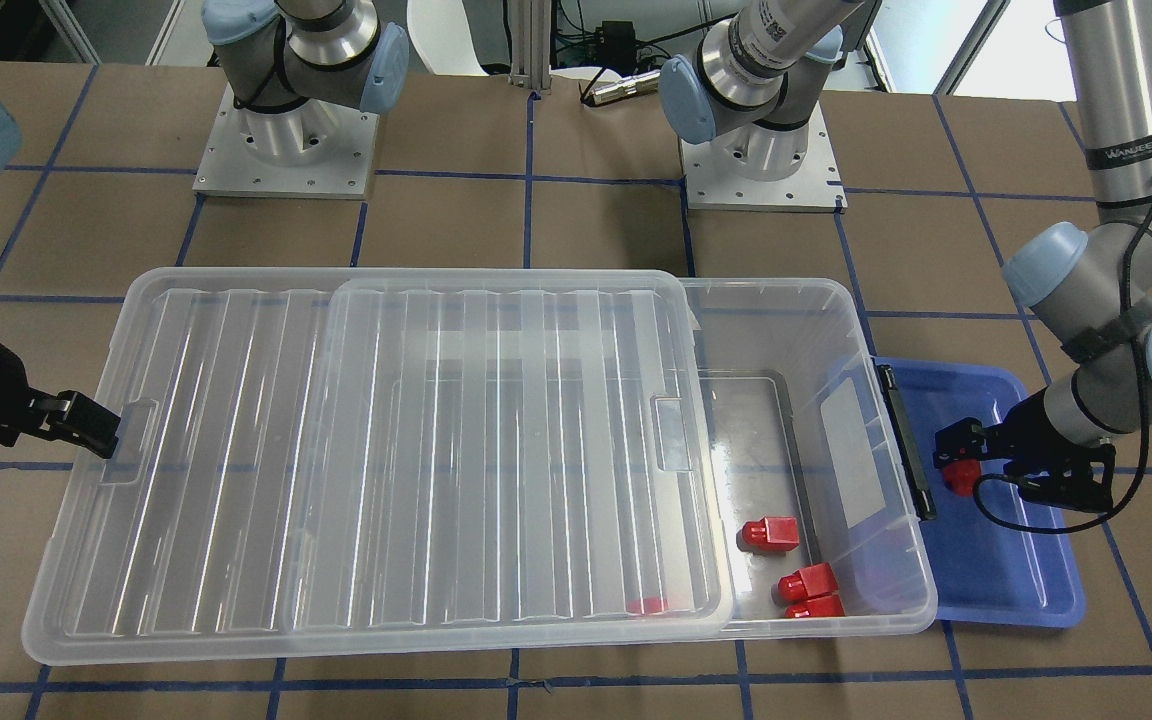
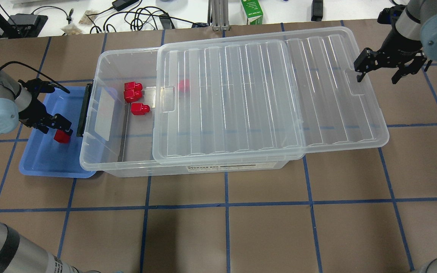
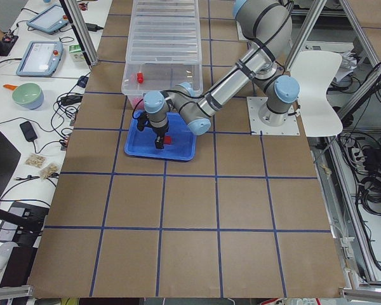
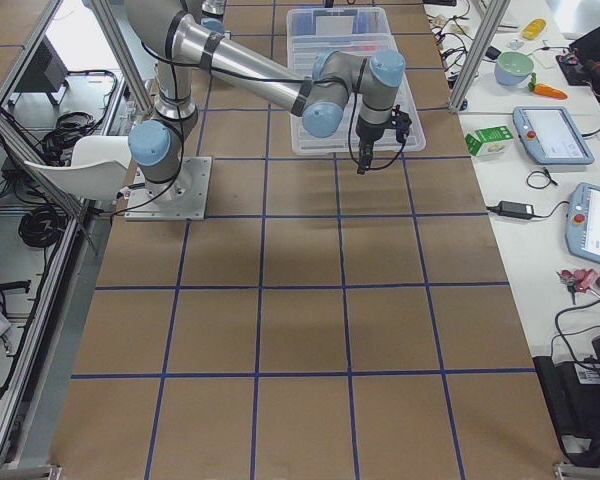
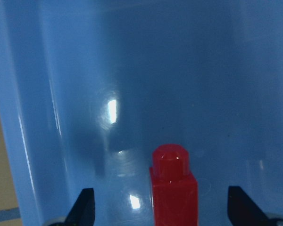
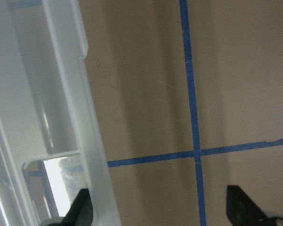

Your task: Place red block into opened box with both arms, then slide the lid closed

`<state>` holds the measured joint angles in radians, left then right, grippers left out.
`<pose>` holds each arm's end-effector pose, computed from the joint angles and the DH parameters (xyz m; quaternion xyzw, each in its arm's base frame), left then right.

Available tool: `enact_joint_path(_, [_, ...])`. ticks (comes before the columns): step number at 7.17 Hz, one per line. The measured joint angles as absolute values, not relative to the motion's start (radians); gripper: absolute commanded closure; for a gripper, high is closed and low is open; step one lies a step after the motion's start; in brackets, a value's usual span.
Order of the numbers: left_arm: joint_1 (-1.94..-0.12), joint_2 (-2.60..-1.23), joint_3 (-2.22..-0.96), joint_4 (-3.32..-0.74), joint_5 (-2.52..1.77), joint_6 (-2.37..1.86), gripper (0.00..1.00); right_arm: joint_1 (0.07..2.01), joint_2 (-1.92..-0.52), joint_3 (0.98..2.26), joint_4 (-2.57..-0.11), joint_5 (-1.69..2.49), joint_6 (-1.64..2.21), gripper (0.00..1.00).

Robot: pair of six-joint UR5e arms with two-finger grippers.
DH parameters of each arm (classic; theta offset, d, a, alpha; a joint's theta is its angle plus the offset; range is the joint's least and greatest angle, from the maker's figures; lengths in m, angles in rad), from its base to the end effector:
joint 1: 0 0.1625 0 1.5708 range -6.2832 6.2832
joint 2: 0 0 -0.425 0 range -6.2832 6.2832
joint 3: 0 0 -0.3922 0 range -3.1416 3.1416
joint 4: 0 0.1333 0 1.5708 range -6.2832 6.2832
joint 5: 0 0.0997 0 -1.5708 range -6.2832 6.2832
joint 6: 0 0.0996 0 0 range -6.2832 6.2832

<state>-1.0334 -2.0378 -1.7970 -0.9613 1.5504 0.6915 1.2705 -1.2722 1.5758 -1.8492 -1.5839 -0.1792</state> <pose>0.1827 -0.5710 0.1838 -0.0765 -0.9961 -0.0283 0.0324 -0.0503 -0.6088 0.3494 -0.0604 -0.9981 -0.0138 0.0034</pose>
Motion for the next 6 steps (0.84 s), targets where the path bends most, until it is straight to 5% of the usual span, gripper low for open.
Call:
enact_joint_path(1, [-1.035, -2.04, -1.805, -0.96, 1.552, 0.684, 0.28, 1.264, -1.272, 1.576, -1.851, -1.588, -0.193, 0.0])
enact_joint_path(3, [-1.036, -2.041, -1.816, -0.96, 1.553, 0.681, 0.81, 1.257, -1.267, 1.574, -1.852, -1.59, -0.208, 0.0])
enact_joint_path(4, [-1.036, -2.041, -1.818, -0.96, 1.554, 0.684, 0.93, 1.254, -1.265, 1.574, -1.857, -1.591, -0.211, 0.0])
enact_joint_path(6, [-1.037, -2.033, -1.809, -0.962, 1.561, 0.685, 0.96, 1.25, -1.265, 1.574, -1.866, -1.603, -0.216, 0.0])
